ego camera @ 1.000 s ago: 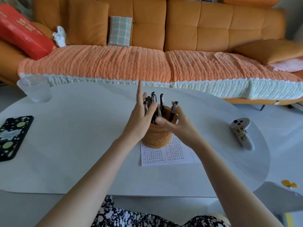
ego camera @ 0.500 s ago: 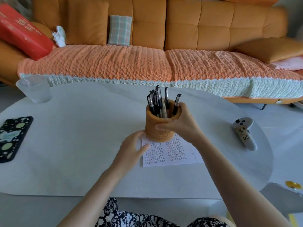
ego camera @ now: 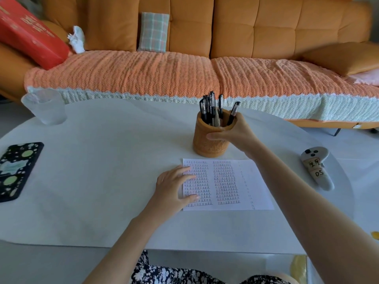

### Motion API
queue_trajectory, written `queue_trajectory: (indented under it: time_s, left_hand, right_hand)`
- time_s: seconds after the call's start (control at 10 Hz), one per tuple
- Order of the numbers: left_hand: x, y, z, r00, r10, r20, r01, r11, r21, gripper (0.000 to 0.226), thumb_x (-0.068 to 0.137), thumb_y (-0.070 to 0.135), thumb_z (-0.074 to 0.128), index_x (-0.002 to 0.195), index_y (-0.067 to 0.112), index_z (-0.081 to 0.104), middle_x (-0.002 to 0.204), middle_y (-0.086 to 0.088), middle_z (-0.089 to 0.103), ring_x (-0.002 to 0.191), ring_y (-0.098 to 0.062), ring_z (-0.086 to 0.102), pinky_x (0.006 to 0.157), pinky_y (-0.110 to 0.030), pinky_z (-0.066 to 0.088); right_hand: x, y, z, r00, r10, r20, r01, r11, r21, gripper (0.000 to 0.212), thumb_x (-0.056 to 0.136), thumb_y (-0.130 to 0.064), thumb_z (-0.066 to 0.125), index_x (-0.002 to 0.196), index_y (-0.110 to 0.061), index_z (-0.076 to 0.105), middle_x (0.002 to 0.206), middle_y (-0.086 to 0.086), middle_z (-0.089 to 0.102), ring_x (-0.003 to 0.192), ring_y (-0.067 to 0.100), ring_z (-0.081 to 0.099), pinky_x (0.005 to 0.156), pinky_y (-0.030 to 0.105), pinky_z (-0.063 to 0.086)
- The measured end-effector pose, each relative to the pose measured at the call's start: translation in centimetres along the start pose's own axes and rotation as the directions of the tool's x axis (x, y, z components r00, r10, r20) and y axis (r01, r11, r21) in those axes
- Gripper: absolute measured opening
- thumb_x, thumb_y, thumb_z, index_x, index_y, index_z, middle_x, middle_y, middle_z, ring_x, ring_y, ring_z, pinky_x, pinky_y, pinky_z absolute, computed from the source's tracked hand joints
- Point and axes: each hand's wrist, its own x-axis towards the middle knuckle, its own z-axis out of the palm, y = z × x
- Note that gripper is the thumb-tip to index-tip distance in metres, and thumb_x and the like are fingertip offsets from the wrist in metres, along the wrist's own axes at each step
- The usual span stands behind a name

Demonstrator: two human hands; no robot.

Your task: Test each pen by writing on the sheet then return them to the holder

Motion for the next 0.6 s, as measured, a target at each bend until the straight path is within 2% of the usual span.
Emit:
queue_trajectory:
  time_s: [0.2,0.3,0.4,0.5,0.6]
  left_hand:
    - [0.0,-0.1,0.1,1.000,-0.003,-0.007,0.003,1.000,-0.011,0.069,0.066,0.069,0.042,0.123,0.032,0.056,0.141,0.018,0.038,0.135,0.001,0.021,0.107,-0.021,0.005]
    - [0.0,0.1,0.1,1.000,-0.012,-0.010,0.012,1.000,-0.022,0.067,0.065,0.068,0.043,0.121,0.033,0.057,0.140,0.017,0.040,0.135,-0.002,0.026,0.108,-0.023,0.008]
    - [0.3,0.4,-0.4,0.995,-0.090,-0.051,0.080,0.982,-0.171,0.056,0.069,0.062,0.052,0.116,0.033,0.061,0.137,0.013,0.047,0.130,-0.005,0.037,0.111,-0.029,0.019]
    - [0.4,0.5,-1.2,0.978,-0.204,-0.046,0.167,0.894,-0.417,0.030,0.084,0.037,0.064,0.113,0.032,0.062,0.136,0.013,0.048,0.128,-0.001,0.039,0.111,-0.026,0.025]
    - [1.1,1.0,-3.2,0.957,-0.273,-0.102,0.175,0.819,-0.547,0.021,0.090,0.020,0.059,0.107,0.030,0.063,0.125,0.012,0.057,0.119,0.004,0.048,0.106,-0.021,0.032]
  right_hand:
    - [0.2,0.2,-0.1,0.999,0.011,0.043,-0.011,1.000,0.009,0.091,0.060,-0.015,0.089,0.133,-0.009,0.035,0.125,0.004,0.056,0.111,0.017,0.055,0.070,0.016,0.042]
    - [0.4,0.2,-0.1,0.995,0.044,0.090,-0.042,0.999,-0.024,0.117,0.059,-0.024,0.089,0.145,-0.010,0.012,0.136,0.009,0.049,0.120,0.021,0.051,0.084,0.023,0.045]
    - [0.0,-0.2,-0.2,0.984,0.100,0.149,-0.091,0.994,-0.068,0.165,0.031,-0.061,0.089,0.144,-0.024,-0.025,0.151,0.015,0.033,0.136,0.030,0.038,0.110,0.047,0.033]
    - [-1.1,-0.7,-0.3,0.983,0.103,0.149,-0.089,0.991,-0.097,0.160,0.038,-0.064,0.086,0.142,-0.027,-0.030,0.158,0.011,0.018,0.143,0.025,0.024,0.115,0.049,0.024]
    - [-3.7,-1.6,-0.7,0.998,-0.038,-0.044,0.036,0.998,-0.047,0.120,0.071,-0.042,0.076,0.150,-0.019,-0.012,0.159,0.008,0.005,0.145,0.023,0.014,0.115,0.045,0.023]
